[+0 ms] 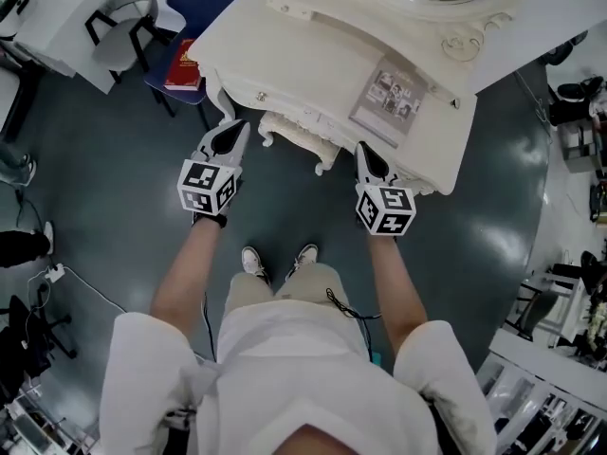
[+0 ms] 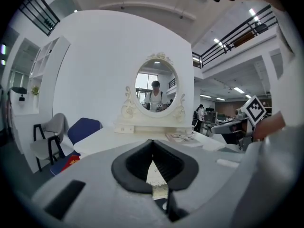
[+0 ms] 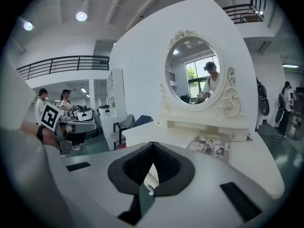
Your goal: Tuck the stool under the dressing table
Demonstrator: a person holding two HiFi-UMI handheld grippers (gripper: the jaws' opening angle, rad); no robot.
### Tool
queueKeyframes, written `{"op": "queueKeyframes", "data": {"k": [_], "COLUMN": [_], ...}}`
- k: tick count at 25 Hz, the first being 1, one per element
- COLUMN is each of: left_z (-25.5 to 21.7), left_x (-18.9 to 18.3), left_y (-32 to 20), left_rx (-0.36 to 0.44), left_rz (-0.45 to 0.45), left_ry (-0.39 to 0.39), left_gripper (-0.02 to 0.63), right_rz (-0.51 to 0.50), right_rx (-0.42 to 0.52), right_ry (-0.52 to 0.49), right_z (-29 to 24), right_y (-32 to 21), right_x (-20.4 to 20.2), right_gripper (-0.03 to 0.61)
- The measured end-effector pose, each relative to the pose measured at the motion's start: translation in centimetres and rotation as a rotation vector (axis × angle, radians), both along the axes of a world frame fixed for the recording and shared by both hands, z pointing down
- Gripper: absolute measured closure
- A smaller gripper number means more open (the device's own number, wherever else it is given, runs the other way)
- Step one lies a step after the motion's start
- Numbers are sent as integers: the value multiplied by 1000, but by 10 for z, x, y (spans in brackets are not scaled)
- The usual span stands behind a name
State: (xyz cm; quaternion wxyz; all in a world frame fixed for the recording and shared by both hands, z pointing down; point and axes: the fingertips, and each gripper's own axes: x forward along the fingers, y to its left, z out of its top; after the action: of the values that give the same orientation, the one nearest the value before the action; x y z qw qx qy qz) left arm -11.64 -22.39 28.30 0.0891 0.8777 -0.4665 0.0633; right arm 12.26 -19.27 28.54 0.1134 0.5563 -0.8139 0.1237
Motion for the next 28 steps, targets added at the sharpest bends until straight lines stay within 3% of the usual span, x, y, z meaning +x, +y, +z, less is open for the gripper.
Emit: {"op": "queueKeyframes", "data": {"k": [7,18,28], "left_z": [-58,-173,-220], "left_x": [-1,-11,-36], "left_y": [39,77,115], "left_rx": [117,320,414], "left_rz": [15,-20,-85], "left_ry": [-58,45,73], "left_gripper": [598,598,598], "right_rz": [-24,-46,-4], "right_rx": [92,233,340], "right_ry": [15,-48,-123], "right_z": [-57,-137,-204], "right_y": [29,52,70], "right_x": [9,13,53], "right_gripper": [577,577,577]}}
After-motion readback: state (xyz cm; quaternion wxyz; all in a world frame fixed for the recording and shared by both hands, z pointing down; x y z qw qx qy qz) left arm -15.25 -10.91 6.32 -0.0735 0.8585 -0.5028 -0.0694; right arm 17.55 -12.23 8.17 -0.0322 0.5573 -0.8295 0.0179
